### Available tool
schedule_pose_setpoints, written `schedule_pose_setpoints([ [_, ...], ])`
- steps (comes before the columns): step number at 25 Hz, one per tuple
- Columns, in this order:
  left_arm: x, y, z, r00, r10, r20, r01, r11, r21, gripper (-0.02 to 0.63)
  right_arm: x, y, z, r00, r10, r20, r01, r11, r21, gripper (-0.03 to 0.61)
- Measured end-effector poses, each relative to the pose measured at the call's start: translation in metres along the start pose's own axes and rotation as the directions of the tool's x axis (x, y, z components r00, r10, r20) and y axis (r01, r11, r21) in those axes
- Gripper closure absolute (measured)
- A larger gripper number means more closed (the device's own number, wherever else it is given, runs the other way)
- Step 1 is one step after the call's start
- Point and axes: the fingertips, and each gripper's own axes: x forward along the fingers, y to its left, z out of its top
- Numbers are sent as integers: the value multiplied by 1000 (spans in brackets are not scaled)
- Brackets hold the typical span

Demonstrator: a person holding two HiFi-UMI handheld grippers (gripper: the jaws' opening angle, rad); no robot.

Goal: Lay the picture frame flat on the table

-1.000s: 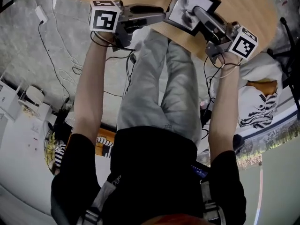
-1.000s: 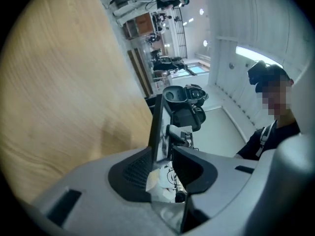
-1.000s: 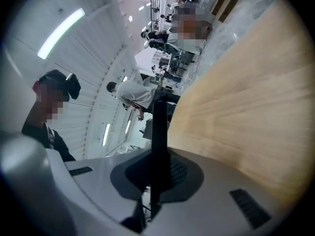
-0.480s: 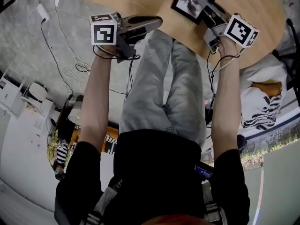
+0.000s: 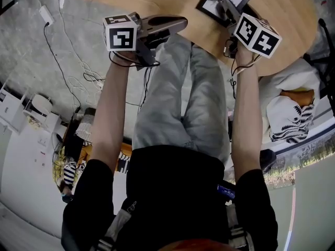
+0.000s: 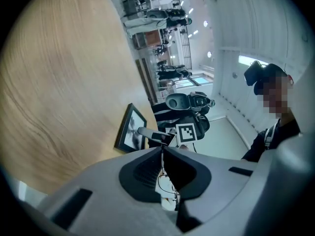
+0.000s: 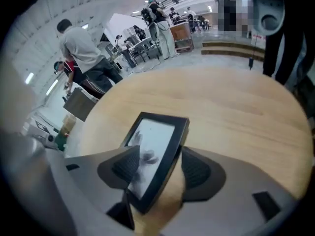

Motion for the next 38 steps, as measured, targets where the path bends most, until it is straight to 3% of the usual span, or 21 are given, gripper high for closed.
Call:
schedule_pose_setpoints([
  [3,14,-10,5,998,61,34,-64,993,98,601,-23,-21,-3,989,-142,37,144,988,-53,344],
  [4,21,-14,8,995,90,53,-97,986,138,603,-33,-24,-2,988,-142,61,145,988,-58,373],
  [5,27,-20,13,990,121,78,-133,975,177,603,-42,-23,1,988,-118,95,124,991,-58,471],
  [7,37,-34,28,973,186,140,-216,944,248,606,-63,-9,14,984,-19,178,30,998,-55,555],
  [10,39,-67,50,934,279,222,-343,875,341,606,-104,29,36,947,143,286,-132,990,-57,560],
  [14,30,-138,88,891,318,325,-440,781,443,606,-171,77,86,885,234,403,-203,972,-119,563],
  [20,-2,-285,138,817,277,506,-546,656,521,606,-300,144,158,780,289,556,-223,957,-185,566],
  [24,-6,-375,186,752,202,627,-624,526,578,606,-380,160,225,680,299,669,-139,949,-283,566],
  [26,-9,-413,197,736,165,657,-641,485,596,606,-413,167,251,641,292,710,-96,948,-303,566],
  [30,-17,-474,194,709,105,697,-658,454,601,606,-474,183,275,587,291,755,-24,939,-343,566],
  [34,-36,-506,193,646,85,758,-711,427,559,606,-509,206,284,529,304,792,18,929,-369,566],
  [38,-33,-524,193,638,68,767,-719,408,563,606,-531,210,286,500,297,814,65,924,-377,566],
])
